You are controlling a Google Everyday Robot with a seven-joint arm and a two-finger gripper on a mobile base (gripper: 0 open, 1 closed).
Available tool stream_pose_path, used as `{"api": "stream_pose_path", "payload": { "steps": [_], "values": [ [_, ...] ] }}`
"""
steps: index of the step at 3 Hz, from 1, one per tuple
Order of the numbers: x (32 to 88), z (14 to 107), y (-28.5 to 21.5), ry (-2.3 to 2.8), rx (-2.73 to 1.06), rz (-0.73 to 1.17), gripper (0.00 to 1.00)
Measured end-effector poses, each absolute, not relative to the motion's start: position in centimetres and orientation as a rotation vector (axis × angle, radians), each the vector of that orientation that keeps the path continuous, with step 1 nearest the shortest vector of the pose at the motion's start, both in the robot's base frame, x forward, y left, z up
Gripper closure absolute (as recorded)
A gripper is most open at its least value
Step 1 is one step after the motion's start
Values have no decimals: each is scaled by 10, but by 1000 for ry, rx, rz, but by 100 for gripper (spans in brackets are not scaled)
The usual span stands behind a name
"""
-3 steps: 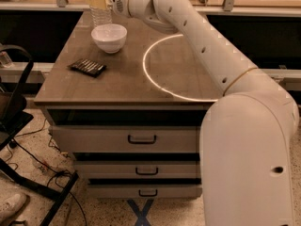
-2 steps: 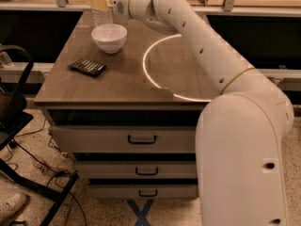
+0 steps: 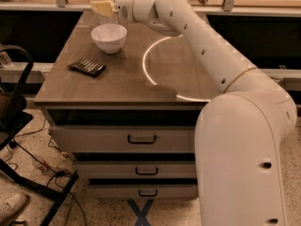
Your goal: Place water bottle into white bowl
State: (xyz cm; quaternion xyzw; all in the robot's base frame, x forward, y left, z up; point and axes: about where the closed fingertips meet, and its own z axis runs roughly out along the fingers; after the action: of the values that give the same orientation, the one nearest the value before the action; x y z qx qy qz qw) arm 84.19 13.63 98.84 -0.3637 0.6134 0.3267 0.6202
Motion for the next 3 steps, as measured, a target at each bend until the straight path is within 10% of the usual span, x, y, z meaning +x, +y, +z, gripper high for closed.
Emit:
{"api": "stream_pose_path", "payload": {
  "steps": [3],
  "values": [
    [840, 980, 130, 1385, -774, 746, 100]
  ]
}}
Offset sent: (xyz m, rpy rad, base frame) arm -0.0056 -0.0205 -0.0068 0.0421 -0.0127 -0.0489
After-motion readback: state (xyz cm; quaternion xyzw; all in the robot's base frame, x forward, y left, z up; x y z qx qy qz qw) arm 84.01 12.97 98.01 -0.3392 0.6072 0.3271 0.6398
